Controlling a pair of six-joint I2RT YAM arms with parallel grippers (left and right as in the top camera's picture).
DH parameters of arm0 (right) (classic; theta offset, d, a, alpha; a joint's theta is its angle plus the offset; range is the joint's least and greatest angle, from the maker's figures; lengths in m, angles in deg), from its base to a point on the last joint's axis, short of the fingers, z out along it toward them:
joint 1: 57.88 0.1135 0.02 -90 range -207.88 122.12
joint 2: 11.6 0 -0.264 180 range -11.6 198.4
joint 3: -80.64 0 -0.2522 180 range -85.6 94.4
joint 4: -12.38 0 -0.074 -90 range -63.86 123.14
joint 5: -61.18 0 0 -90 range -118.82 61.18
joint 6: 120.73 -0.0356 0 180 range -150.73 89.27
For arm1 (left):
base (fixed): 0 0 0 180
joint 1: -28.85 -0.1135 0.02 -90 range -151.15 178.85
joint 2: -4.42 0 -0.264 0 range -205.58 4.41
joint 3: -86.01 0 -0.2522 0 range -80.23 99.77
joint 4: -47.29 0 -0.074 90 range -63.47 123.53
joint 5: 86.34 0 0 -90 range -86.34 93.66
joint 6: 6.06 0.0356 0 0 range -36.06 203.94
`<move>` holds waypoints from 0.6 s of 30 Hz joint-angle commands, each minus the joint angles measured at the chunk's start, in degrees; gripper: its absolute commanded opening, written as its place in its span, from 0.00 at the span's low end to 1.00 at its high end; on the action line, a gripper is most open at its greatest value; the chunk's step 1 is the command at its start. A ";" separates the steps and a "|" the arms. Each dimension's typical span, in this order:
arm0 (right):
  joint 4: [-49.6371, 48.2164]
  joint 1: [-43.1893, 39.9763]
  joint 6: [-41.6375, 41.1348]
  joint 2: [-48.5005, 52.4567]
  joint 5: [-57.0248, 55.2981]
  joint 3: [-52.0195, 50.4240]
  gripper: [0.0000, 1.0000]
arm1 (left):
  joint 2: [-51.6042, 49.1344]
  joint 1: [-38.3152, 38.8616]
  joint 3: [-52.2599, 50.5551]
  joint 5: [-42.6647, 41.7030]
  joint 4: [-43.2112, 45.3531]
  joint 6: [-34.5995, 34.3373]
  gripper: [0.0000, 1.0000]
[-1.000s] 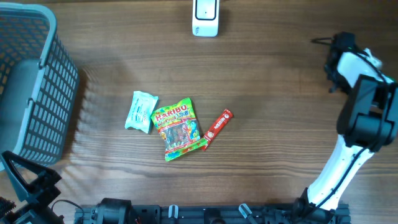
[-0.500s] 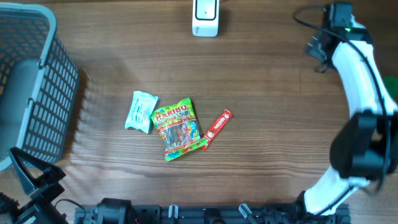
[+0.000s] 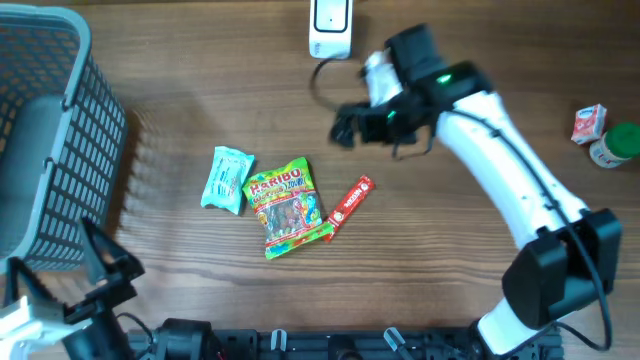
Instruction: Scan the item barcode
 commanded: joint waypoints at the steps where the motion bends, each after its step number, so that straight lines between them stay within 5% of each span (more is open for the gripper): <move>1: -1.81 3.91 5.29 1.36 7.26 -4.33 1.00 | 0.55 0.26 -5.14 -3.61 0.44 -6.21 1.00; 18: -30.14 10.75 -10.03 4.92 20.31 -19.80 1.00 | 0.55 0.26 -19.28 -10.27 7.45 -7.56 1.00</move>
